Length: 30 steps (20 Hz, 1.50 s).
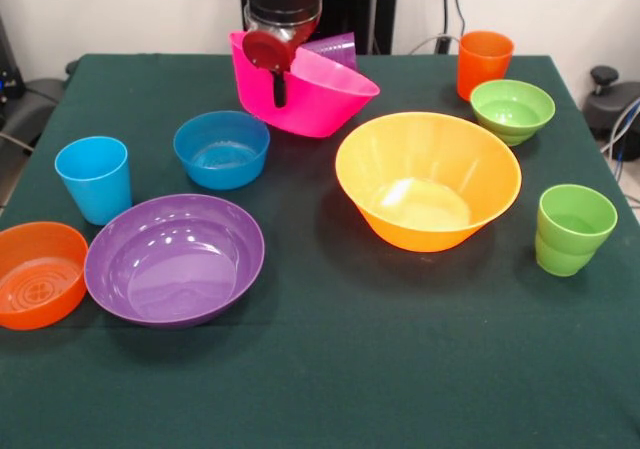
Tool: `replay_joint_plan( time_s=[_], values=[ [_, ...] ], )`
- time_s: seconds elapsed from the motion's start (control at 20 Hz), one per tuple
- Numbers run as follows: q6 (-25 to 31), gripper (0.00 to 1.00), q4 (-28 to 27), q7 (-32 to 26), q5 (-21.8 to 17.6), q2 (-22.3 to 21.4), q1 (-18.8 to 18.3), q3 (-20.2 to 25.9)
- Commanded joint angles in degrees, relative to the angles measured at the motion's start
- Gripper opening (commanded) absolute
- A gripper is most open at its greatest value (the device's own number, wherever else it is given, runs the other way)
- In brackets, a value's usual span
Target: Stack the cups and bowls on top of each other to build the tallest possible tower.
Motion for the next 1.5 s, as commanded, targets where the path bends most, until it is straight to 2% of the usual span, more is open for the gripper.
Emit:
replay_joint_plan(
  time_s=[0.05, 0.35, 0.65, 0.95, 1.1, 1.5],
  values=[
    [2.7, 0.0, 4.2, 11.2, 3.0, -5.2, 2.4, -1.2],
    [3.6, 0.0, 4.7, 10.8, 4.7, -6.2, 2.8, -1.6],
    [3.4, 0.0, 3.6, 10.9, 5.7, -4.8, 3.6, -2.2],
    [-1.7, 0.0, 1.9, 11.2, 3.6, 0.8, 3.5, -3.2],
    [-3.6, 0.0, 2.1, 12.5, 5.1, 4.2, 2.7, -2.9],
    [-6.1, 0.0, 1.8, 14.2, 6.2, 6.9, 3.0, -2.8]
  ],
)
